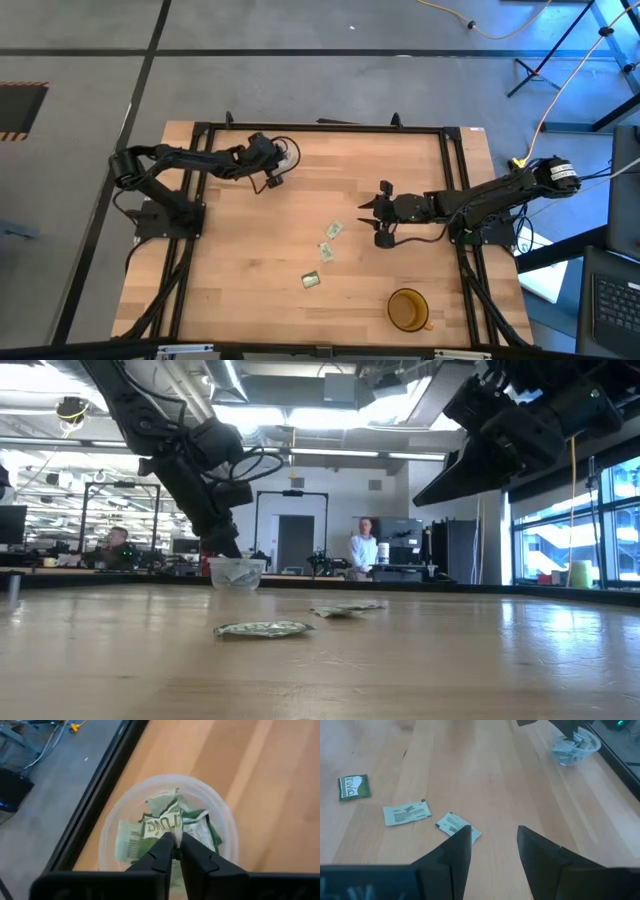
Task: Pick and place Stevia / Truvia into bins
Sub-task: Put the truvia packet into the transparent container, then put the stevia packet into the transparent container
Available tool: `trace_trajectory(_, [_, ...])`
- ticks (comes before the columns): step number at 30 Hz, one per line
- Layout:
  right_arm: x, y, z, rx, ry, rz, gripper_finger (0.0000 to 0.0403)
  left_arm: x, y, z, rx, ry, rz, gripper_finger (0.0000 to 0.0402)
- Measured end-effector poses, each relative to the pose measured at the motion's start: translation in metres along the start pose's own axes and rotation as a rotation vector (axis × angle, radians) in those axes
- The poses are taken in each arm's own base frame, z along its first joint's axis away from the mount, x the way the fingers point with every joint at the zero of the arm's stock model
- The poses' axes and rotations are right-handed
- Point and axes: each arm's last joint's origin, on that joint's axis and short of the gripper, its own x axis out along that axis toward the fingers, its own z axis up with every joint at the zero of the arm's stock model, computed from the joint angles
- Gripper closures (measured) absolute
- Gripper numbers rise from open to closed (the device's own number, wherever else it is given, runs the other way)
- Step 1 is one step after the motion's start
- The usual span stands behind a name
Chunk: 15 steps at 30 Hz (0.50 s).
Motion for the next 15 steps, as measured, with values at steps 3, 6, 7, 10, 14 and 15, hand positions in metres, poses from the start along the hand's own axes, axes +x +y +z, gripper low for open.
trace_trajectory(3, [0.0, 0.0, 0.0, 0.0, 0.0, 0.0, 0.024, -0.006, 0.0, 0.0, 0.0, 0.003, -0.023, 0.0352])
trace_trajectory(6, [0.0, 0.0, 0.0, 0.002, 0.0, 0.0, 0.024, -0.014, 0.002, 0.003, -0.027, -0.013, -0.029, 0.0326])
trace_trajectory(7, [0.0, 0.0, 0.0, 0.002, 0.0, 0.0, 0.024, -0.018, 0.003, 0.004, -0.039, -0.028, -0.031, 0.0318])
trace_trajectory(10, [0.0, 0.0, 0.0, 0.001, 0.0, 0.0, 0.024, -0.032, 0.007, 0.01, -0.073, -0.084, -0.037, 0.03])
trace_trajectory(14, [0.0, 0.0, 0.0, -0.015, -0.003, 0.0, 0.024, -0.058, 0.011, 0.02, -0.159, -0.211, -0.125, 0.0286])
trace_trajectory(15, [0.0, 0.0, 0.001, 0.003, -0.006, 0.0, 0.024, -0.064, 0.011, 0.023, -0.196, -0.245, -0.174, 0.0285])
